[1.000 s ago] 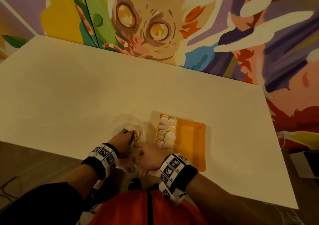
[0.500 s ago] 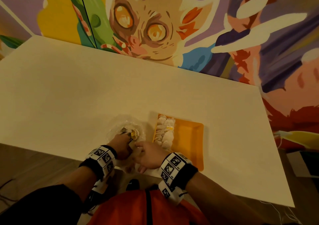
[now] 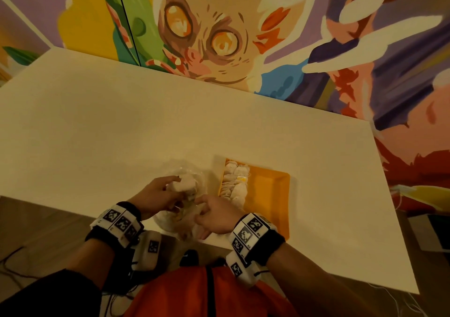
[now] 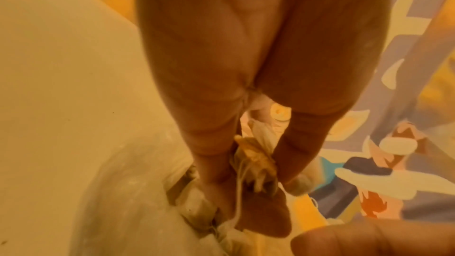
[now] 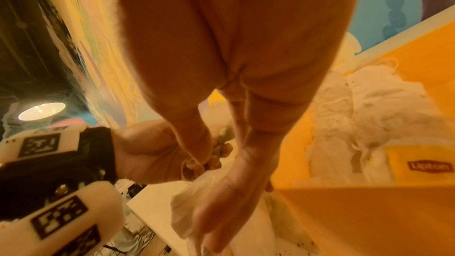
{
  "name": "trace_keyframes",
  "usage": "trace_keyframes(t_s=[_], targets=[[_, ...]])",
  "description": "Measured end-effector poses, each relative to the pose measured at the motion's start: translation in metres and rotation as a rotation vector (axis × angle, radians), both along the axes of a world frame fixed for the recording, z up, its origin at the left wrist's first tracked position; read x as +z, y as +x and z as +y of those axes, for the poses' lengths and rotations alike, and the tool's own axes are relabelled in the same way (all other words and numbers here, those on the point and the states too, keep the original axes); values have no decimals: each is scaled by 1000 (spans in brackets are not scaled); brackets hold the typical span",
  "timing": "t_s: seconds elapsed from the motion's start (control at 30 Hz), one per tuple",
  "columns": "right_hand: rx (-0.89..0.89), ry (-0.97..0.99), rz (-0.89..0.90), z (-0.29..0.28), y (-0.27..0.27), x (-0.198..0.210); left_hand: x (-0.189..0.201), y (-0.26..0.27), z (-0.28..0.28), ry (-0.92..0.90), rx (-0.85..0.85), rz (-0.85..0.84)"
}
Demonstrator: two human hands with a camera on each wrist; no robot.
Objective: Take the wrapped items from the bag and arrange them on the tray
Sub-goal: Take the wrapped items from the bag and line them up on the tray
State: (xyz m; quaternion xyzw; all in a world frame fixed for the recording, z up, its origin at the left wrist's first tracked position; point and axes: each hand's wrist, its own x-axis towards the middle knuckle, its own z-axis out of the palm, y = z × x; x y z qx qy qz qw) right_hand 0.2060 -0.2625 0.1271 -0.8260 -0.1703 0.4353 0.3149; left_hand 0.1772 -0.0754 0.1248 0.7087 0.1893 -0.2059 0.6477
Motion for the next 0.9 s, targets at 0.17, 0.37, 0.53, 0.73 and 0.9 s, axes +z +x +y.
trace_keyframes(t_s=[0.17, 0.37, 0.53, 0.73, 0.9], targets=[[-137, 67, -3, -4, 6, 3, 5, -4, 1, 37, 16, -19], [-226, 357, -306, 4, 4, 15, 9, -5, -3, 27, -20, -35], [-360, 379, -387, 8, 7, 8, 7, -8, -5, -47, 53, -37], [-422, 384, -411, -4, 18, 4, 10, -9, -11, -356, 265, -38], [-393, 395, -402, -6, 20, 1, 17, -6, -21, -182, 108, -157]])
